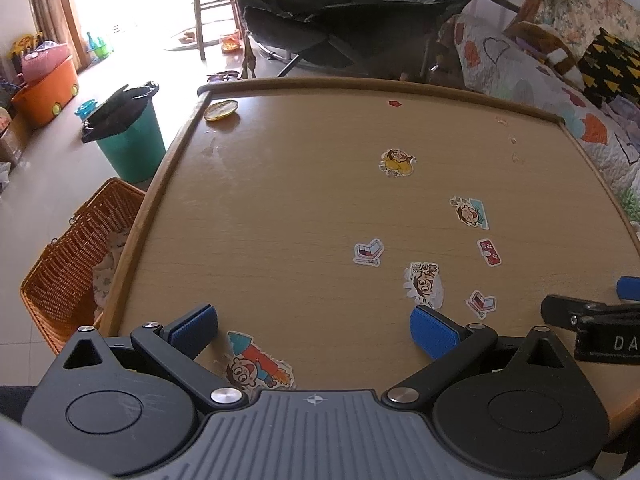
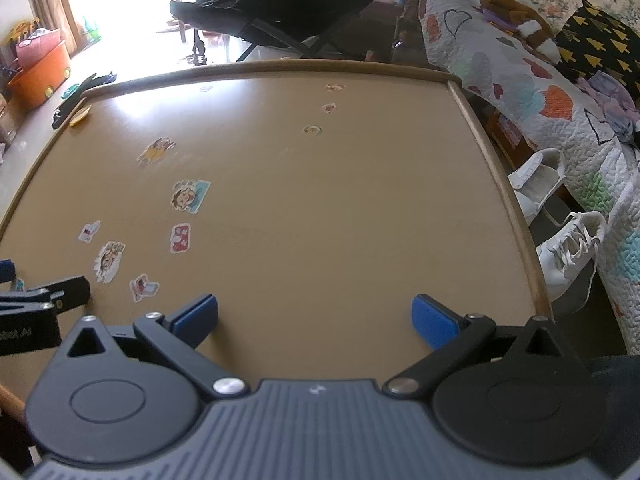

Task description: Fold clothes

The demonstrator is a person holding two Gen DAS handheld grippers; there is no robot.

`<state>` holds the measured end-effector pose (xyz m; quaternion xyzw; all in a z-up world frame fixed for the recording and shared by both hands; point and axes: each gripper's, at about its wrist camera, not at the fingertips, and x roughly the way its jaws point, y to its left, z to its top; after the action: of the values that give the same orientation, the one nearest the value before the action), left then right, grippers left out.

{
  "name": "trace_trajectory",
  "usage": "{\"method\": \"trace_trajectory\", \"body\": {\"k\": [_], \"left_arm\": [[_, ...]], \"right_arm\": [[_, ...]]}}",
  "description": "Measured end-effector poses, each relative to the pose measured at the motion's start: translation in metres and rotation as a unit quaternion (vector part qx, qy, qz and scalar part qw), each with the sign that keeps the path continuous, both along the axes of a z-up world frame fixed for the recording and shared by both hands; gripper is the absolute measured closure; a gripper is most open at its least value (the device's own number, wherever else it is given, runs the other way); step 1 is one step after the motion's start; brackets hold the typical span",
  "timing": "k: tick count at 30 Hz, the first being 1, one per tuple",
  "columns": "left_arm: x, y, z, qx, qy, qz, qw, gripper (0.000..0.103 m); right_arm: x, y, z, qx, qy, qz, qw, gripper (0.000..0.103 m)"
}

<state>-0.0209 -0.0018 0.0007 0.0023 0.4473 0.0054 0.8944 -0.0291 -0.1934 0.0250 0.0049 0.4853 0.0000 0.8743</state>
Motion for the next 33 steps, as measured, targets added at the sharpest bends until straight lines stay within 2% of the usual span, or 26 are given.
{"method": "trace_trajectory", "body": {"k": [14, 20, 24, 33], "left_arm": [[-0.003, 0.004, 0.003, -0.004, 0.029, 0.011, 0.9995, 0.000], [-0.006, 0.010, 0.006, -0.013, 0.051, 0.034, 0.9980, 0.001], [-0.013, 0.017, 0.015, -0.030, 0.041, 0.053, 0.9973, 0.001], [-0.021, 0.021, 0.055, -0.037, 0.026, 0.066, 0.9968, 0.000]], "right_arm": [[-0.015, -0.002, 0.005, 0.000, 0.007, 0.034, 0.999, 0.000], [-0.020, -0.005, 0.005, 0.001, 0.005, 0.039, 0.999, 0.000], [-0.022, -0.007, 0.006, 0.001, 0.009, 0.038, 0.999, 0.000], [-0.026, -0.011, 0.008, 0.012, 0.016, 0.038, 0.999, 0.000]]}}
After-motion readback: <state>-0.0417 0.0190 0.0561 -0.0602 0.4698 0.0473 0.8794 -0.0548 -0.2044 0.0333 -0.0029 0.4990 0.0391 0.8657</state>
